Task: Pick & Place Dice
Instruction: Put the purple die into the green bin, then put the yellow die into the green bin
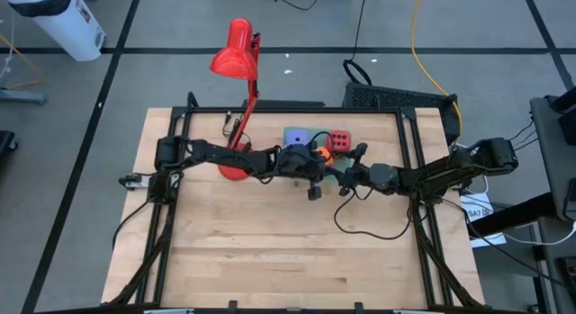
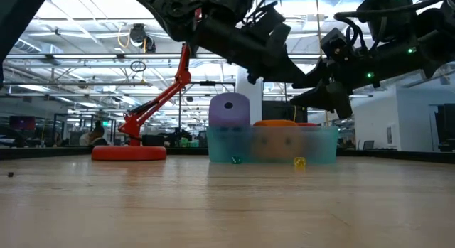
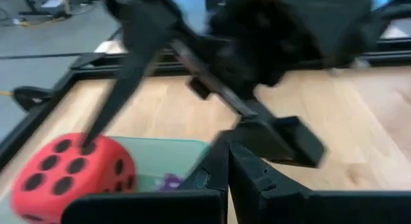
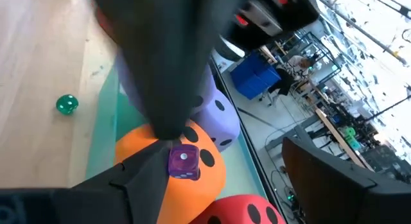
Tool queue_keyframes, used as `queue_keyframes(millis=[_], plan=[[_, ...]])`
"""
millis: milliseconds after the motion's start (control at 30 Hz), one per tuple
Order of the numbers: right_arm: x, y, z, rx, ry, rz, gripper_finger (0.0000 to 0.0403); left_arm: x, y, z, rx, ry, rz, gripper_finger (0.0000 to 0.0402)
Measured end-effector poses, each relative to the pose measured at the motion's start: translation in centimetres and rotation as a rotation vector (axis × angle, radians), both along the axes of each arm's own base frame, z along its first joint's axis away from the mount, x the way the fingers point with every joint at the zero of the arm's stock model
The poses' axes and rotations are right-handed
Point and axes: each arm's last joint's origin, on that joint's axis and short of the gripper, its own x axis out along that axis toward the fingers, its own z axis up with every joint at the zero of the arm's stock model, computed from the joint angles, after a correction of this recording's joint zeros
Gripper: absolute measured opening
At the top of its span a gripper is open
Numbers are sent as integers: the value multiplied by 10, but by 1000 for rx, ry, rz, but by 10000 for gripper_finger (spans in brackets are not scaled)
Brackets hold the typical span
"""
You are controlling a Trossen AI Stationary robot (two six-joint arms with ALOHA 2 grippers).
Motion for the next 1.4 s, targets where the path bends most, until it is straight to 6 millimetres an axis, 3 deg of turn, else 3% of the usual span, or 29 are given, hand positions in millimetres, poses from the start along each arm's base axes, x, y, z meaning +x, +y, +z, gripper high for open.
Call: queue_keyframes(millis=[267,667,800,900,1033,1200,1267,1400], plan=[[2,9,7,-55,-47,48,283,-3,26,-4,-20,24,32,5],[1,8,8,-48,-52,13,276,-3,37,-9,-6,33,47,3],[1,8,8,-24,-69,10,276,-7,35,0,24,47,56,5],[1,10,8,10,-91,7,276,-19,29,21,60,81,76,3],[-1,15,10,73,-156,-79,276,-51,14,54,139,76,123,2],[-10,27,30,179,-307,-31,276,-118,-7,82,143,-75,142,2],[-15,31,40,285,-381,84,276,-148,-13,81,103,-119,146,2],[-27,33,55,535,-429,371,276,-201,-28,52,65,-117,110,3]])
